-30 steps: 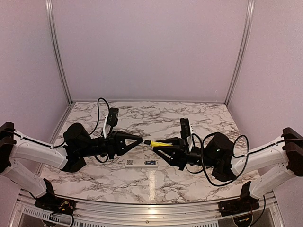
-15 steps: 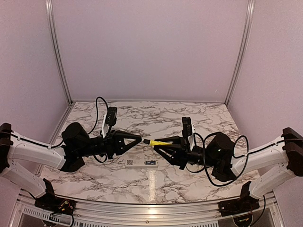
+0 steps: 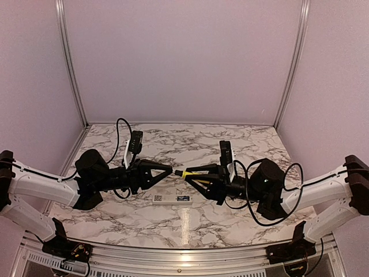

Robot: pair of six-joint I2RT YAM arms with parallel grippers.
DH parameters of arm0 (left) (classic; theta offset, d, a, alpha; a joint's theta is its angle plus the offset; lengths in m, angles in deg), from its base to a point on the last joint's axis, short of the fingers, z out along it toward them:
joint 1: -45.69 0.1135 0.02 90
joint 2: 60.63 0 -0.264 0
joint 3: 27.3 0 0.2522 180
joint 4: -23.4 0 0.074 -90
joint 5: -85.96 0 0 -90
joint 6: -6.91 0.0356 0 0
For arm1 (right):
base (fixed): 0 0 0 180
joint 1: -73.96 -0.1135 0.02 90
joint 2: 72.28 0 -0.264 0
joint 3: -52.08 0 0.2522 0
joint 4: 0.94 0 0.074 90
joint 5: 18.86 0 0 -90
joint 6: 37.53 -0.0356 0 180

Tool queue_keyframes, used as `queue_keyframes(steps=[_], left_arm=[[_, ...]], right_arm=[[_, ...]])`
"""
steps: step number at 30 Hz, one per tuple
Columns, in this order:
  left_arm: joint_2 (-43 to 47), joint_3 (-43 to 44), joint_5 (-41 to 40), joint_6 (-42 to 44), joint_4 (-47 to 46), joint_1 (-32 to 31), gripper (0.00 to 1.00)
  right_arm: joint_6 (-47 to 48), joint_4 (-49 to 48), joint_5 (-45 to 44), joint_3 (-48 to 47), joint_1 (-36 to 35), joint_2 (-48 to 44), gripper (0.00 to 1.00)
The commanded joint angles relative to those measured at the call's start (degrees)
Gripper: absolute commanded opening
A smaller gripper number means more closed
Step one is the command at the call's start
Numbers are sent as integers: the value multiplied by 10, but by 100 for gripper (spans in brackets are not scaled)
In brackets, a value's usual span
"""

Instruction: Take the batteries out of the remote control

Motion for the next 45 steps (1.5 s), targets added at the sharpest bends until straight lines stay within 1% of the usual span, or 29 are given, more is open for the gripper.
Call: queue_keyframes(steps=[1, 18, 21, 24, 27, 28, 30, 32, 36, 39, 40, 43, 45], left_arm=[[8, -1, -7, 11, 18, -2, 0], [10, -1, -10, 16, 25, -2, 0], [10, -2, -11, 16, 26, -2, 0], [10, -2, -12, 18, 27, -2, 0], [11, -1, -13, 19, 32, -2, 0], [13, -1, -14, 22, 36, -2, 2], [21, -2, -22, 31, 50, -2, 17], [33, -4, -33, 44, 68, -2, 38], [65, -13, -78, 73, 116, -1, 75], [84, -20, -114, 99, 154, -1, 95], [89, -23, -126, 110, 166, -1, 98], [104, -36, -178, 147, 204, -1, 99], [104, -45, -227, 166, 216, -1, 99]], right_arm=[[10, 21, 6, -28, -2, -2, 27], [15, 64, 19, -40, -2, -2, 16], [15, 67, 22, -42, -2, -1, 10], [14, 71, 24, -44, -2, 0, 1], [13, 75, 25, -44, -2, 1, 0], [12, 78, 23, -44, -2, 0, 0], [11, 88, 17, -44, -2, -2, 0], [11, 106, 3, -42, -2, -9, 0], [13, 145, -28, -36, -2, -33, 0], [16, 180, -45, -35, -2, -51, 0], [17, 195, -50, -36, -2, -56, 0], [22, 253, -77, -43, -2, -73, 0], [25, 292, -100, -48, -2, -86, 0]])
